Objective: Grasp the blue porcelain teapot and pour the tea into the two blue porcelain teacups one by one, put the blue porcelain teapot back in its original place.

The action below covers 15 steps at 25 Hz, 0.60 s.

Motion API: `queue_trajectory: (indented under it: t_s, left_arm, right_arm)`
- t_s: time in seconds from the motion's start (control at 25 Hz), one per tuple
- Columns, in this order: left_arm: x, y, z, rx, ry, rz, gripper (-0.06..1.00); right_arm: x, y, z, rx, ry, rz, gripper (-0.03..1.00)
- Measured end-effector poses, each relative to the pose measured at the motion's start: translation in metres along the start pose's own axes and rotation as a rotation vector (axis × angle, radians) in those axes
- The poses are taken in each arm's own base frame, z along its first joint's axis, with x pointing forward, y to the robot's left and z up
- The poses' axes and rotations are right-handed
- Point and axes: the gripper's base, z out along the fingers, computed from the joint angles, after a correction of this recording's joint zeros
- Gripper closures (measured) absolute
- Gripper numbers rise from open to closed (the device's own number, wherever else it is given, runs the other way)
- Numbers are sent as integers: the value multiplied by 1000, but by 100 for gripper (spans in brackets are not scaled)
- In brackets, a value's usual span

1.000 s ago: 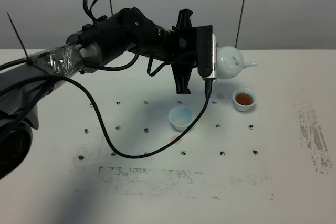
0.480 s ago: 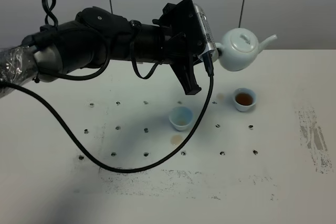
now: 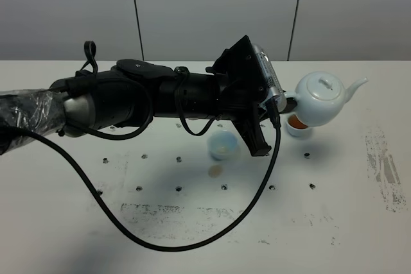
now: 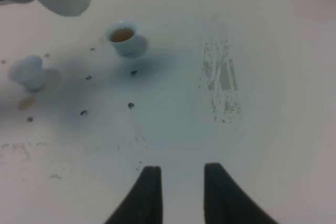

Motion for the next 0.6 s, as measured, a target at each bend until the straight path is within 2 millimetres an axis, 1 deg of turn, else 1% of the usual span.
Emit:
queue_trajectory:
  t_s: [0.2,0.28,0.48,0.6]
  left_arm:
    - [12,-2,7,-5,37,-48,84]
    - [11,-6,10,-2,46,-56,84]
    - [3,-27,22,43,70,-57,84]
    - [-5,-35,27,63,96,-42,84]
  right_arm:
    - [0,0,0,0,0,0,75]
    - [0,0,0,0,0,0,75]
    - [0,0,0,0,0,0,75]
    - [0,0,0,0,0,0,75]
